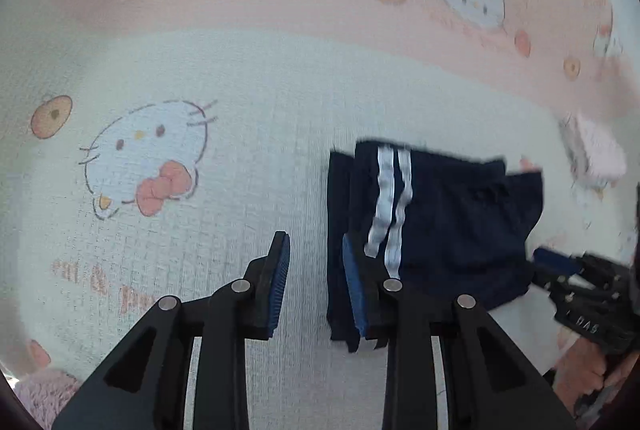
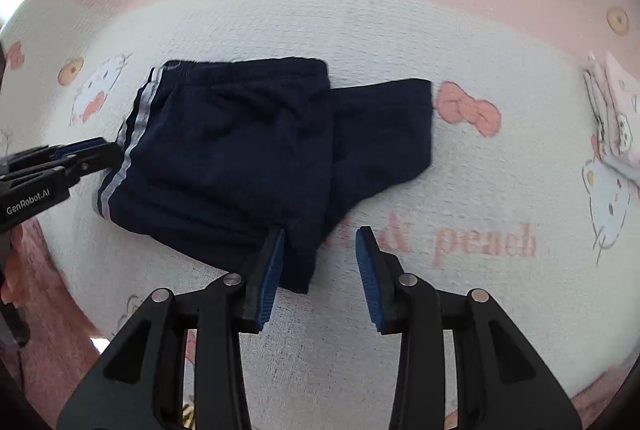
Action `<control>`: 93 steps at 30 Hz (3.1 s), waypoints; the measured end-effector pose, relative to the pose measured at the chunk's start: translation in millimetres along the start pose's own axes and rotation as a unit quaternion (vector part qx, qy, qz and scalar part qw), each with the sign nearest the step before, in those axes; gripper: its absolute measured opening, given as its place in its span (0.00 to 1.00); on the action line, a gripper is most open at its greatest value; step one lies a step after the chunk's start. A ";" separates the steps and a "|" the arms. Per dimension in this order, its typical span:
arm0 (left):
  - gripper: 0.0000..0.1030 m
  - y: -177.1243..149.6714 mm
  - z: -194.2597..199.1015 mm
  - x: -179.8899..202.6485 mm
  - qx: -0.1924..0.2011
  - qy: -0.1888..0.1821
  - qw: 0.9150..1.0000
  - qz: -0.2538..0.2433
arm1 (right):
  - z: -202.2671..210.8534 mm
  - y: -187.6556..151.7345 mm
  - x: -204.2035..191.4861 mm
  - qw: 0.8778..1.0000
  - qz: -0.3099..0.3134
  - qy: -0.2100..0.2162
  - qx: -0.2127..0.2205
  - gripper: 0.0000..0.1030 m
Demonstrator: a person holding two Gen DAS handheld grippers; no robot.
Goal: Fold clothes
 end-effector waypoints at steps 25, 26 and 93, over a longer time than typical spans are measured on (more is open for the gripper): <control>0.35 -1.6 -41.9 19.2 -0.031 -0.045 0.997 0.050 | 10.9 10.8 45.3 0.994 -0.093 0.053 0.014 0.55; 0.35 1.4 -37.1 17.6 -0.022 -0.047 0.997 0.052 | 16.4 10.6 49.8 0.997 -0.072 0.037 0.014 0.55; 0.22 47.4 -51.4 519.8 -0.051 -0.194 0.956 -0.214 | 293.7 98.0 475.8 0.974 -0.142 -0.103 0.145 0.27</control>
Point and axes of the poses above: each gripper's, at about its wrist camera, not at the fingertips, and z roughly against the way its jaws point, x to its right, y to its top, the point moved 10 cm from there along -z, roughly the way its jaws point, and after that the axes turned 9 degrees about y, right-handed, at the moved point
